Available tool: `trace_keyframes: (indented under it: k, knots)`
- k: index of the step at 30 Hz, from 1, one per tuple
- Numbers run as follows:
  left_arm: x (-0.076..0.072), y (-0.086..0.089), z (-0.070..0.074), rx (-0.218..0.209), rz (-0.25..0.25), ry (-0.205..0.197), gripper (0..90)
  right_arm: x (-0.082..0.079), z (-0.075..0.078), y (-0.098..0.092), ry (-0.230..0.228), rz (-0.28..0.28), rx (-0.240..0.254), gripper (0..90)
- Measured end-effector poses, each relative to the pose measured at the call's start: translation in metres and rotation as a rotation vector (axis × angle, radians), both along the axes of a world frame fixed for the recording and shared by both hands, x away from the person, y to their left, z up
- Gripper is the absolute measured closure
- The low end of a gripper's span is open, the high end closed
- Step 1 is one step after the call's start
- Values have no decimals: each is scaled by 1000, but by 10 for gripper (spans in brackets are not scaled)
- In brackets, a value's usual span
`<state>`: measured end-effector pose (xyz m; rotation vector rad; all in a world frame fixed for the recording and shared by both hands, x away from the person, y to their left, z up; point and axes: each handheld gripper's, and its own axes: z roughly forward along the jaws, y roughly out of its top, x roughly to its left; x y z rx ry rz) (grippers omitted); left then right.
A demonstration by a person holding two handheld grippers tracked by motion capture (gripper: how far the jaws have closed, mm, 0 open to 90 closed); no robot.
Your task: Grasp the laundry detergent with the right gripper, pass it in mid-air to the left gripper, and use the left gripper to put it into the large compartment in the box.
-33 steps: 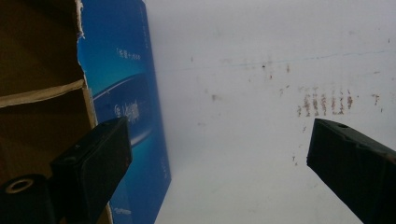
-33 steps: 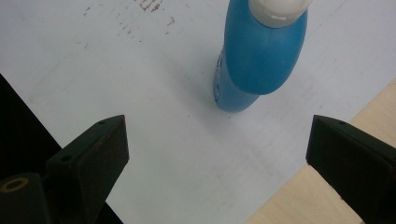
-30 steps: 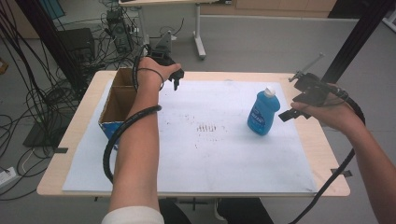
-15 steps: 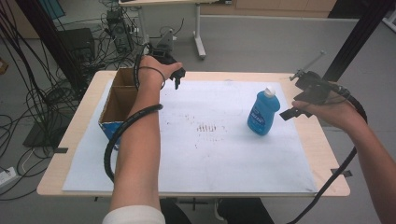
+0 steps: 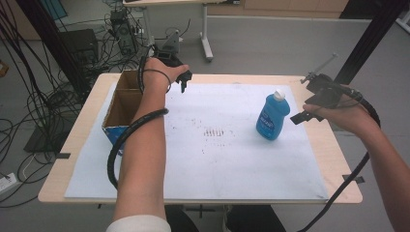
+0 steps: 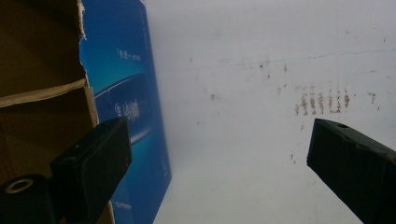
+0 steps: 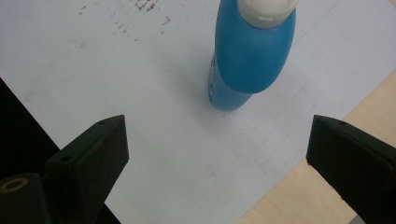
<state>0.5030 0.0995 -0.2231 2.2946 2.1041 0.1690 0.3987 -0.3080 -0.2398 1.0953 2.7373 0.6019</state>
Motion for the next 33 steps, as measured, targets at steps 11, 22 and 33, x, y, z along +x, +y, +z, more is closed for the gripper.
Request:
trace_keyframes:
  k: [11, 22, 33]
  knots:
    - [-1, 2, 2, 5, 1, 0, 71, 2, 1, 0, -6, 5, 4, 55]
    - [0, -3, 1, 2, -7, -1, 70, 3, -3, -3, -11, 3, 18, 50]
    - [1, -2, 0, 5, -8, -1, 71, 14, -15, -8, 0, -1, 28, 42]
